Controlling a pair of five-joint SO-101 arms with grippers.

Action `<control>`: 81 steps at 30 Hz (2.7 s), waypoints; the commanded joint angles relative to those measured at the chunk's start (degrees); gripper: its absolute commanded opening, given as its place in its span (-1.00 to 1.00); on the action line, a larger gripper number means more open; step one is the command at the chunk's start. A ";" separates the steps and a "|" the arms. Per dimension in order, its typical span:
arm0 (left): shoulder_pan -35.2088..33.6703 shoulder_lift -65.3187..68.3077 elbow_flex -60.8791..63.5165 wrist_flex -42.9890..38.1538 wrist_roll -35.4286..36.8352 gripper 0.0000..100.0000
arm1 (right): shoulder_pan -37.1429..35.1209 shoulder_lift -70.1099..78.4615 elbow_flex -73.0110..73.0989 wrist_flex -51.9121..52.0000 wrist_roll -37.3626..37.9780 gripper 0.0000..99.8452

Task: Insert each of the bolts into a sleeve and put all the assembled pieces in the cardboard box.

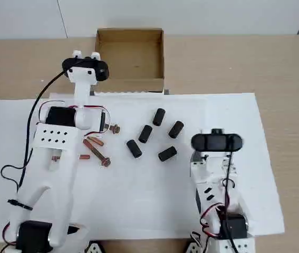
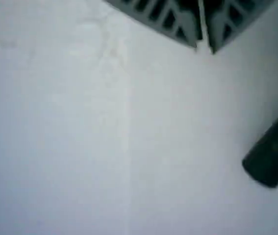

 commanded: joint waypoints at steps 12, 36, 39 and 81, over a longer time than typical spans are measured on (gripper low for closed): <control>-0.18 0.35 -2.42 0.35 0.18 -0.98 | -2.86 -0.22 -10.73 6.02 -5.63 -0.99; -0.26 30.07 -36.53 21.80 -17.14 -0.98 | -2.59 35.91 -33.58 6.90 -1.58 -0.99; -0.26 34.64 -43.12 26.02 -24.35 -0.99 | -2.42 35.91 -33.67 9.19 3.60 -0.99; -0.62 49.93 -49.36 26.46 -85.80 -0.80 | 17.54 36.35 -33.23 18.86 17.67 -0.99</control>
